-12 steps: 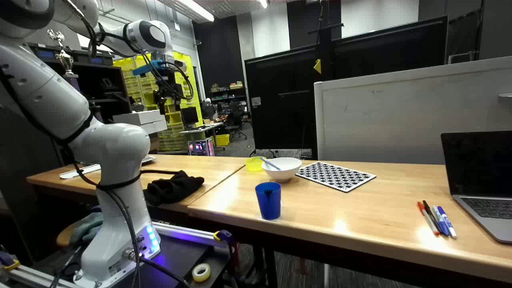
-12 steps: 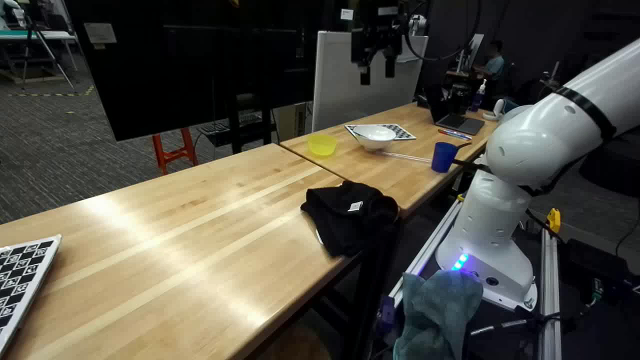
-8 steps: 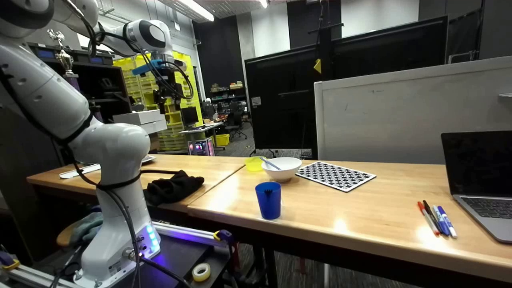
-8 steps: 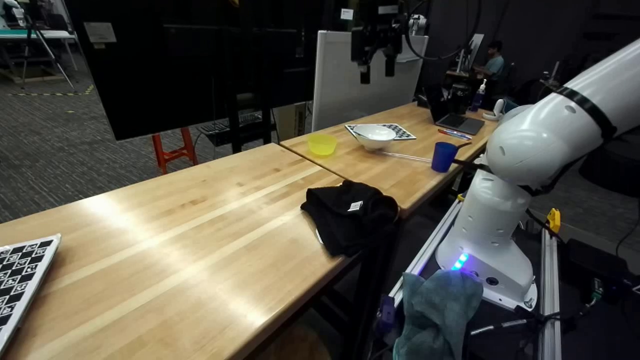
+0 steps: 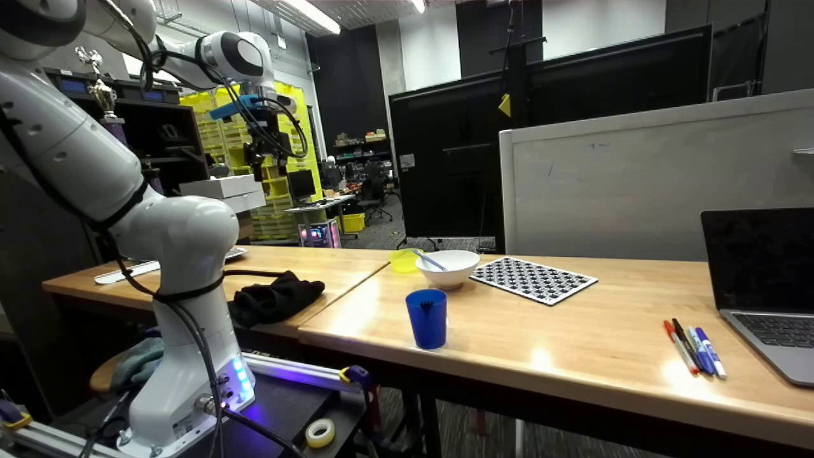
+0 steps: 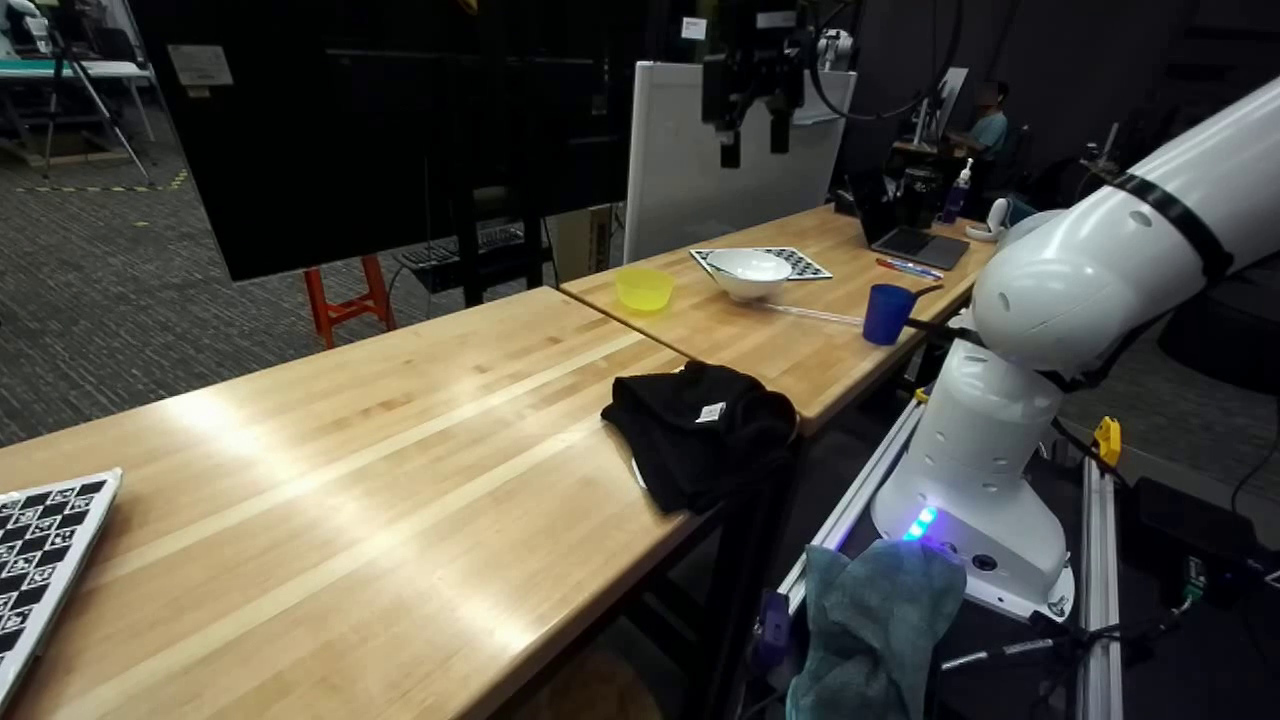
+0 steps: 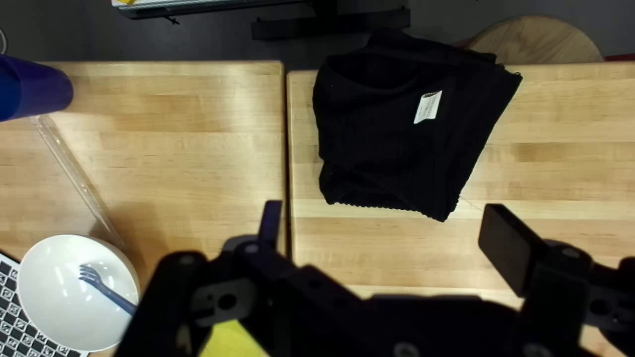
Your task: Move the blue cup to the left
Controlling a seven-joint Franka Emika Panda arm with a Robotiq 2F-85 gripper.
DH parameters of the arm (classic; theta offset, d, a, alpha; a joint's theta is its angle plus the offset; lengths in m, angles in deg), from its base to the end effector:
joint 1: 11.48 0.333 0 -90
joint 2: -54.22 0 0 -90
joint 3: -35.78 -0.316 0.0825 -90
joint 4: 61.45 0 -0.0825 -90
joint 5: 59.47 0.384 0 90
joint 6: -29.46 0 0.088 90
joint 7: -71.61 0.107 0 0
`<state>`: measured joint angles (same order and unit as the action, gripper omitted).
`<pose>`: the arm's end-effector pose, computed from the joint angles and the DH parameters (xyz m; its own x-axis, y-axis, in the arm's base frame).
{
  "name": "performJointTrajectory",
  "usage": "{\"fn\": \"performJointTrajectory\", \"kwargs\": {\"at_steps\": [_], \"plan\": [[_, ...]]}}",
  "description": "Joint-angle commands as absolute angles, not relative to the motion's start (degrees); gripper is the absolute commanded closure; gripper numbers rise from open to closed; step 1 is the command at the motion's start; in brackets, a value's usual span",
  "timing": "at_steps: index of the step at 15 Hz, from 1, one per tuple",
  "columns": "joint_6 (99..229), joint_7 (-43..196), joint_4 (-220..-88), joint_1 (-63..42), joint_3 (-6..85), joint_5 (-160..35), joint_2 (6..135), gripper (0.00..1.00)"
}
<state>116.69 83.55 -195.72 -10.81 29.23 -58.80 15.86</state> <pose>0.3272 0.0504 0.5538 0.9834 -0.1176 -0.1381 -0.1058 -0.9903 0.0897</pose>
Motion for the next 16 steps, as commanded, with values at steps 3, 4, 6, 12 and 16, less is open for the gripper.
{"fn": "performJointTrajectory", "kwargs": {"at_steps": [3, 4, 6, 12, 16], "plan": [[116.59, 83.04, -196.17, -11.07, 29.88, -59.54, 15.38, 0.0], [116.7, 82.69, -196.44, -11.23, 30.28, -59.79, 15.08, 0.0], [116.91, 81.65, -197.39, -11.75, 31.69, -60.65, 14.25, 0.0], [115.93, 77.68, -200.62, -14.93, 37.62, -65.47, 12.64, 0.0], [115.47, 74.34, -202.61, -17.97, 41.91, -68.92, 11.56, 0.0]]}}
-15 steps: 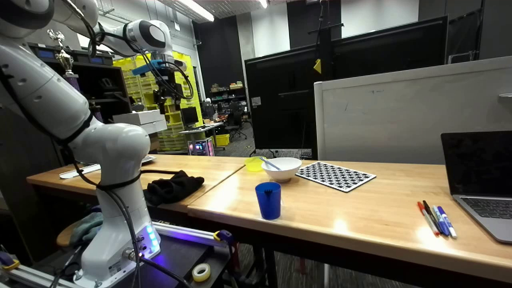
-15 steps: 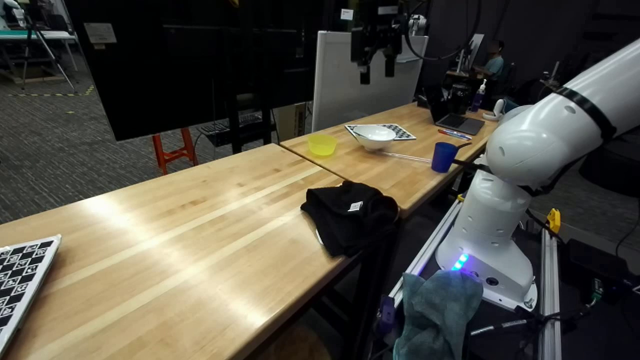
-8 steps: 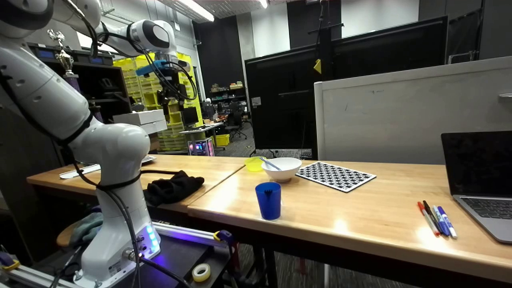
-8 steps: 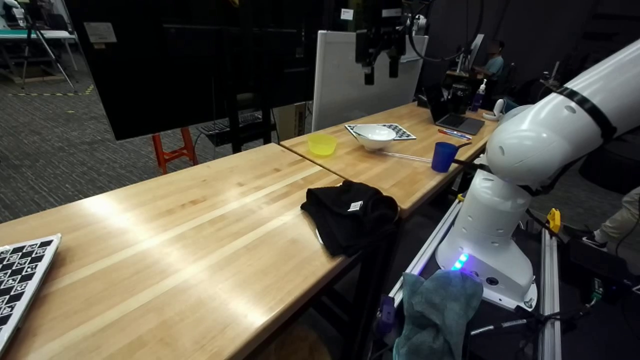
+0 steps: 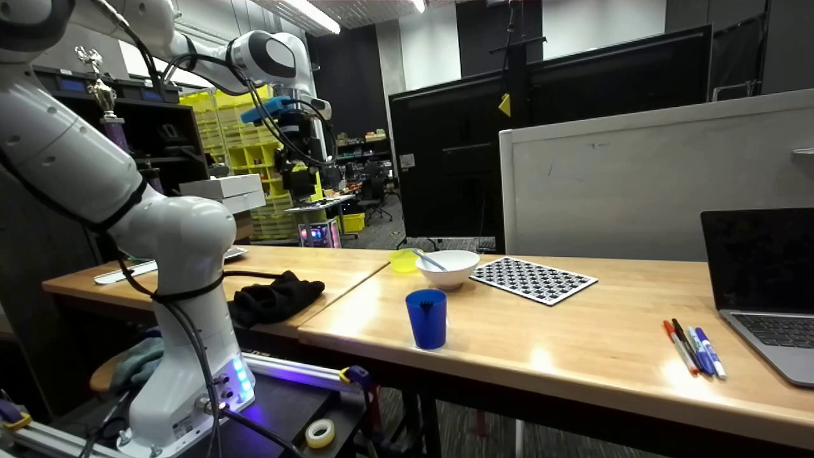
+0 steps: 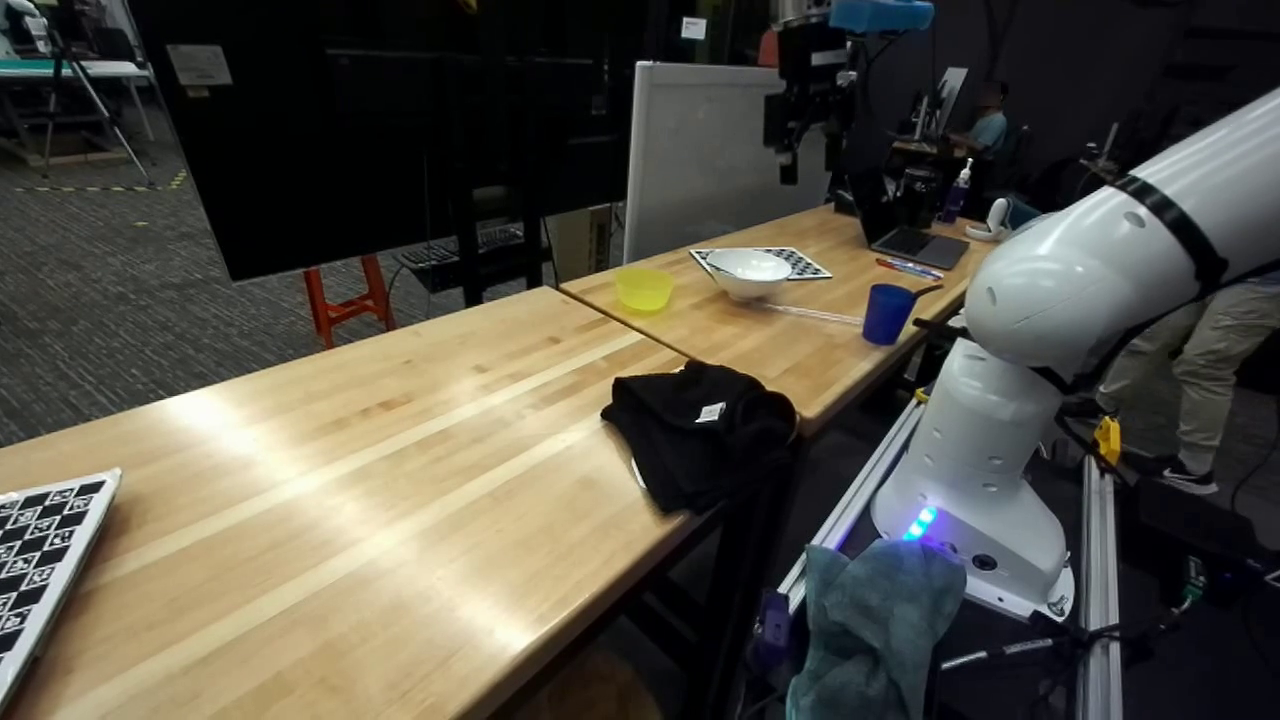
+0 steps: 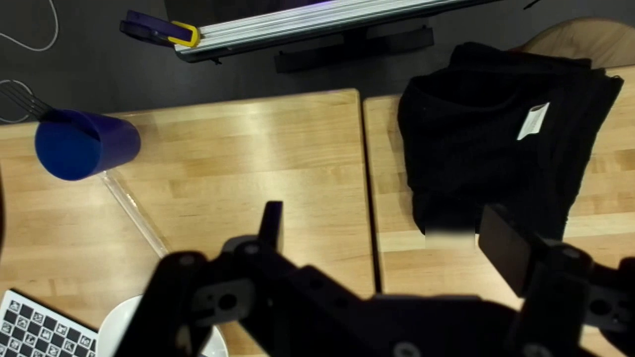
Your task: Move the blue cup to the left
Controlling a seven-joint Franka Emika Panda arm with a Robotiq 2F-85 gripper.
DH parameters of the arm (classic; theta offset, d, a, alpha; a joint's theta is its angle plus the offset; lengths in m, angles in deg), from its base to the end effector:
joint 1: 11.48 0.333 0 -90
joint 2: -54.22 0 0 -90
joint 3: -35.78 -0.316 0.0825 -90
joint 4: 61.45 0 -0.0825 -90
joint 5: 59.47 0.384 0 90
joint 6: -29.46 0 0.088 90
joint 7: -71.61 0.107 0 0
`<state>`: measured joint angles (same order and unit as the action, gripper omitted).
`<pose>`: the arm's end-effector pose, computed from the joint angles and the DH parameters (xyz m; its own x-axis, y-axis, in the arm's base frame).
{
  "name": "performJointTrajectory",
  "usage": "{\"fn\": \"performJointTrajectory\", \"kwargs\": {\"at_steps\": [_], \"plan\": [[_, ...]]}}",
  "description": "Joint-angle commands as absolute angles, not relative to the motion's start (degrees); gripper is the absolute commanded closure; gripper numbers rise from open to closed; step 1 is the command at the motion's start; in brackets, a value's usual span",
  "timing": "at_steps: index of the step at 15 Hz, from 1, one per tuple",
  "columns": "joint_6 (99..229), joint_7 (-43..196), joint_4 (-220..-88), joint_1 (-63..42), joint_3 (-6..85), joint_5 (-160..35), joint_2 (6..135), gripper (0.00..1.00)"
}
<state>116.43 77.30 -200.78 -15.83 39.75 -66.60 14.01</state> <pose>0.3096 -0.0627 0.5247 0.9542 -0.2204 -0.2025 -0.2041 -0.9740 0.0986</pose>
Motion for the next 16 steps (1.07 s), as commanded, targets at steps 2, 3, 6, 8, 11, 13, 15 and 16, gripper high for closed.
{"fn": "performJointTrajectory", "kwargs": {"at_steps": [2, 3, 6, 8, 11, 13, 15, 16], "plan": [[115.79, 72.24, -203.53, -19.4, 43.8, -71.23, 10.81, 0.0], [116.17, 71.06, -203.97, -20.04, 44.76, -72.56, 10.46, 0.0], [118.89, 67.09, -205.79, -21.45, 47.9, -76.38, 9.04, 0.0], [122.73, 64.22, -207.8, -21.9, 50.7, -77.02, 7.39, 0.0], [127.15, 60.48, -210.58, -22.9, 54.32, -75.92, 6.4, 0.0], [126.14, 61.51, -209.1, -23.12, 53.35, -75.35, 8.72, 0.0], [126.91, 60.66, -210.2, -23.34, 54.13, -75.29, 8.04, 0.0], [127.01, 60.57, -210.4, -23.33, 54.13, -75.29, 7.78, 0.0]]}}
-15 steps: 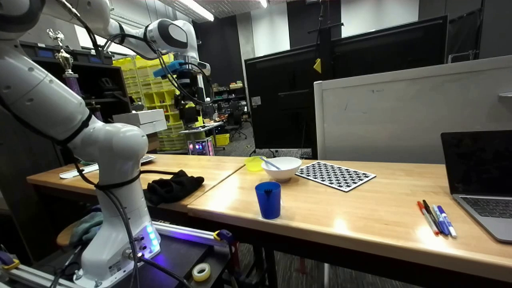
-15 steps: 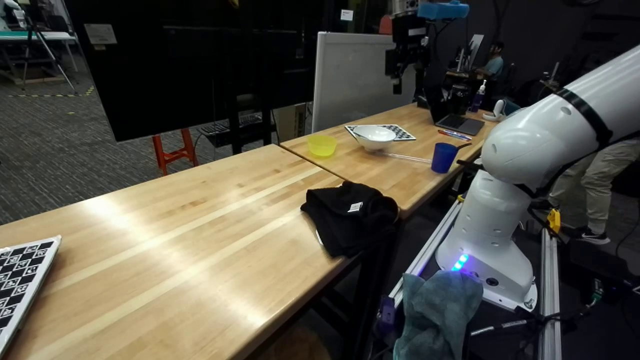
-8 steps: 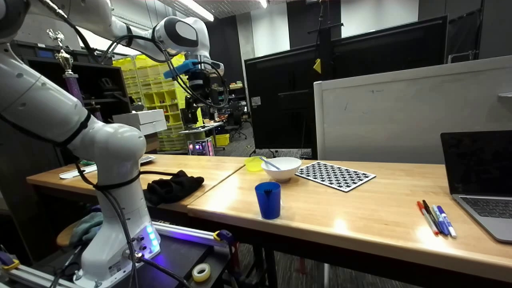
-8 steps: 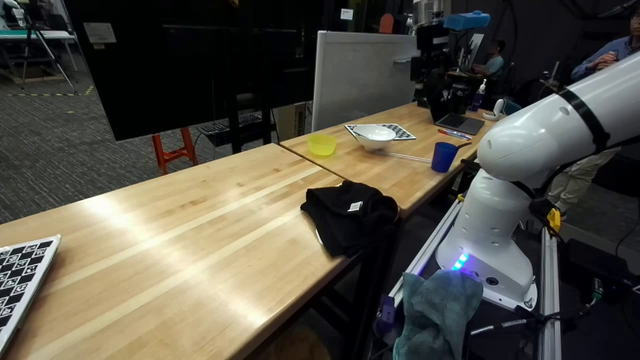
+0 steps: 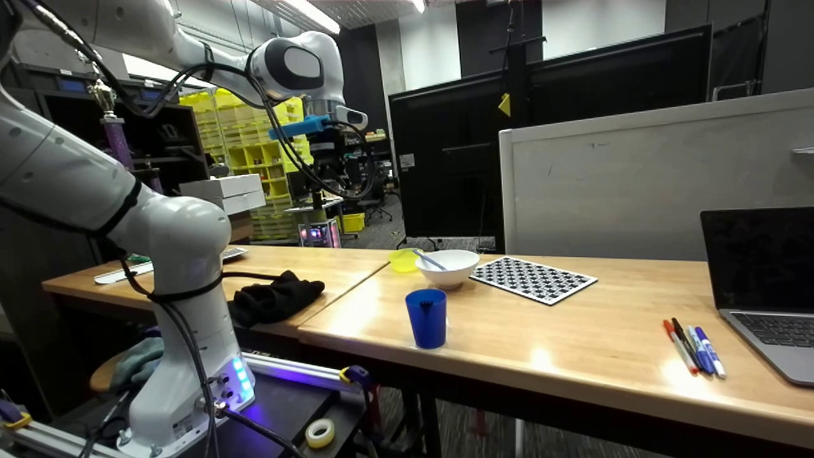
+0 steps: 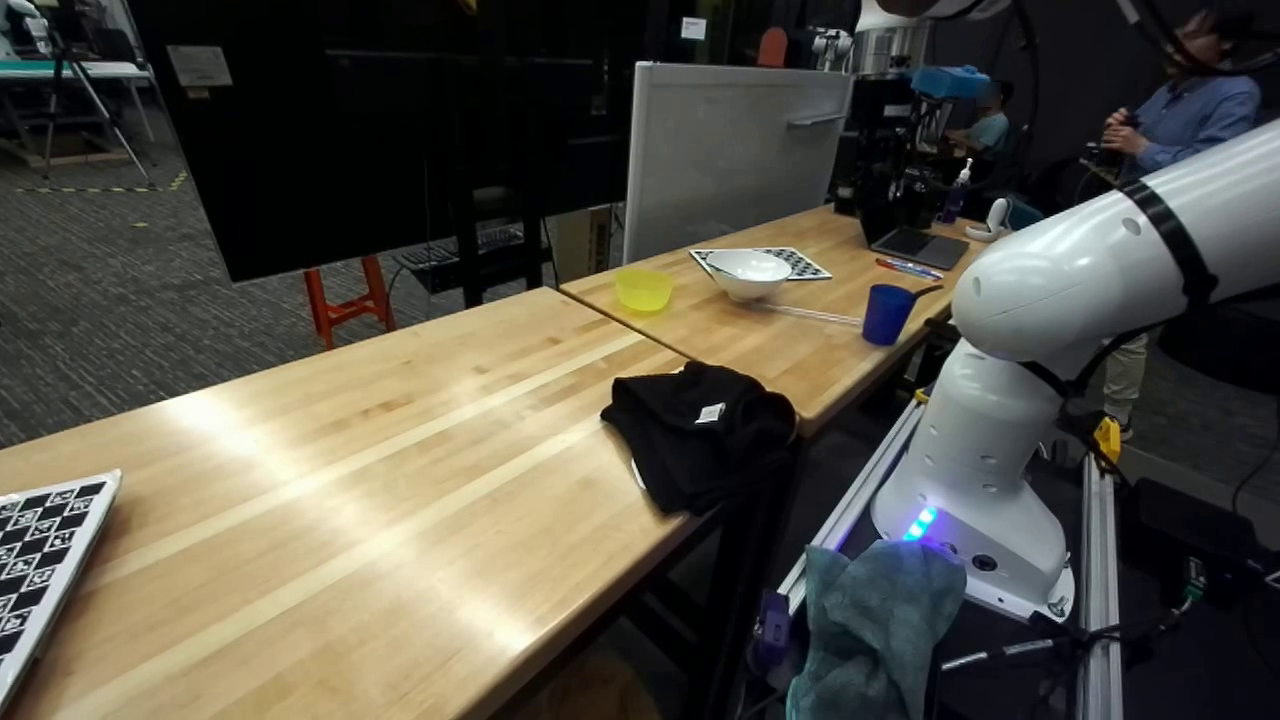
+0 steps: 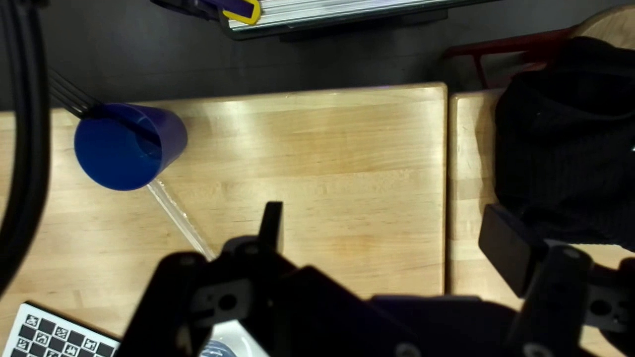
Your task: Move the blue cup to the left
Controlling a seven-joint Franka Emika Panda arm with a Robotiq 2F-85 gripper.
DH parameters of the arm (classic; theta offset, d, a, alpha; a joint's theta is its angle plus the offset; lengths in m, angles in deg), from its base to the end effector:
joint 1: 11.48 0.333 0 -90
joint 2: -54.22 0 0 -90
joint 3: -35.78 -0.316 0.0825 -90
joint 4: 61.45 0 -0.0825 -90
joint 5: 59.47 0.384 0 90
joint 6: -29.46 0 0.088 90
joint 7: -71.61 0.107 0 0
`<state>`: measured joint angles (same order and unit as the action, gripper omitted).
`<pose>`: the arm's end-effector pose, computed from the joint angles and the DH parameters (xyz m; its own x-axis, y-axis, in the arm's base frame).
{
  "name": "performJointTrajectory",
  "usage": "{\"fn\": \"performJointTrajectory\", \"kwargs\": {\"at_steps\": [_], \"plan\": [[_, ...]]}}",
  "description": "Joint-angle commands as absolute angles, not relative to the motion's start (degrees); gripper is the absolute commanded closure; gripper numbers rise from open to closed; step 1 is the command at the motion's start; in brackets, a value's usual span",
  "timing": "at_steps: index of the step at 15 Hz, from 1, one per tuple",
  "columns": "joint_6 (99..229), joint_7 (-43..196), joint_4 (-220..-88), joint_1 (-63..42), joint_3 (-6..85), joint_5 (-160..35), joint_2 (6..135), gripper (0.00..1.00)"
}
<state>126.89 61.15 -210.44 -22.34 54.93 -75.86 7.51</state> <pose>0.2505 -0.1824 0.4789 0.9785 -0.1737 -0.1108 -0.1729 -0.9848 0.0171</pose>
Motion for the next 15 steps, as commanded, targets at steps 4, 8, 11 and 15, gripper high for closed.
{"fn": "performJointTrajectory", "kwargs": {"at_steps": [4, 8, 11, 15], "plan": [[126.98, 60.67, -210.5, -23.31, 54.06, -75.25, 7.69, 0.0], [128.06, 59.77, -210.52, -23.98, 54.49, -77.46, 8.61, 0.0], [127.9, 60.51, -210.14, -25.95, 55.81, -78.74, 10.36, 0.0], [129.79, 61.53, -210.47, -30.24, 58.59, -80.17, 13.42, 0.0]]}}
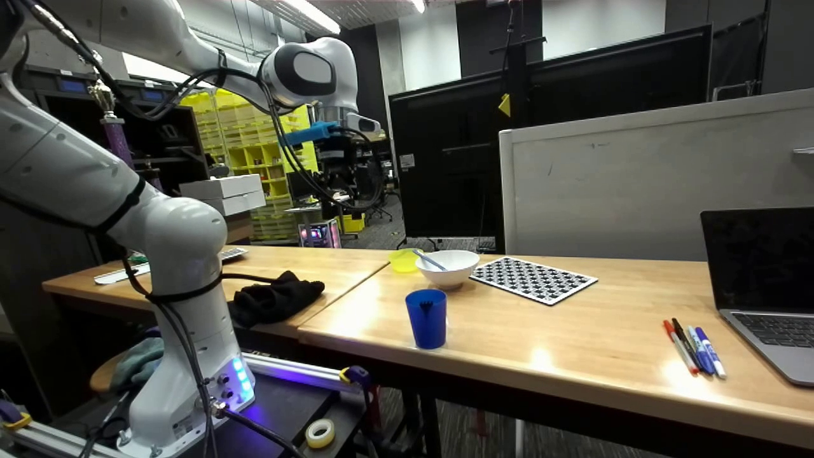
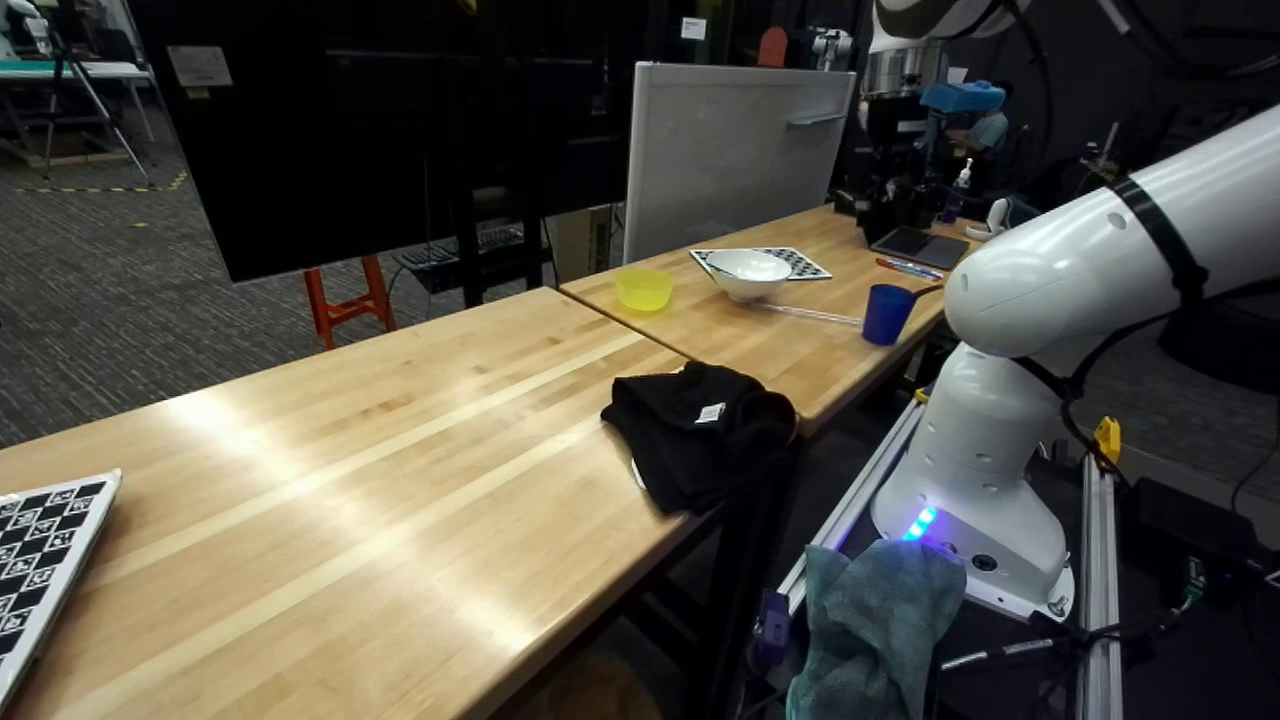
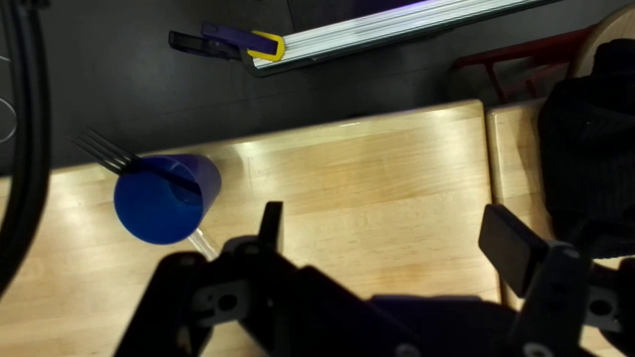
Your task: Move the blue cup to the left
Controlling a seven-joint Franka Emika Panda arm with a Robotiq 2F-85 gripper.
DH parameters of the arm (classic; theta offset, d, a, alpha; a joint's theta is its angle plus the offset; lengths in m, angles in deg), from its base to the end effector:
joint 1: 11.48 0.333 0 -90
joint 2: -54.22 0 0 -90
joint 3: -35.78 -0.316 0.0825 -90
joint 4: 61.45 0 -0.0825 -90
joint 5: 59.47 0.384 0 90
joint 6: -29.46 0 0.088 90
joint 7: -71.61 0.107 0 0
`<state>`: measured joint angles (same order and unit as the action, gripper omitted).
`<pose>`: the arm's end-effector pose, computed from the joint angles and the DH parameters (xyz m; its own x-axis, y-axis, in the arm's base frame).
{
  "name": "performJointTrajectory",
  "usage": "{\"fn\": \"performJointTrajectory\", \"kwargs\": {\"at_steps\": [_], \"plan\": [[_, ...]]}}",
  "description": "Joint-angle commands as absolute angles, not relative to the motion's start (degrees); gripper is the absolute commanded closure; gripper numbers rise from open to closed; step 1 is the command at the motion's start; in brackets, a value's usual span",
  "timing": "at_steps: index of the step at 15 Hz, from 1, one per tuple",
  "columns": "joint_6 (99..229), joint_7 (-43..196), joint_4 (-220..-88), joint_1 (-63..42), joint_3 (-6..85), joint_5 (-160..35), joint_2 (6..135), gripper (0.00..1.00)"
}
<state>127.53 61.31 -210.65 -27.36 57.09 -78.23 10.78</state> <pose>0.2337 -0.2189 0.4584 0.9469 -0.2746 -0.1671 -0.2734 -0.9614 0.0305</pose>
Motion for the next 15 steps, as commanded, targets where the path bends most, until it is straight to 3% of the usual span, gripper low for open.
{"fn": "performJointTrajectory", "kwargs": {"at_steps": [1, 8, 15], "plan": [[131.47, 60.92, -210.52, -31.0, 59.56, -80.84, 14.37, 0.0], [143.97, 58.76, -209.02, -32.88, 63.28, -81.53, 25.3, 0.0], [148.14, 59.49, -209.34, -34.4, 62.97, -80.7, 34.5, 0.0]]}}
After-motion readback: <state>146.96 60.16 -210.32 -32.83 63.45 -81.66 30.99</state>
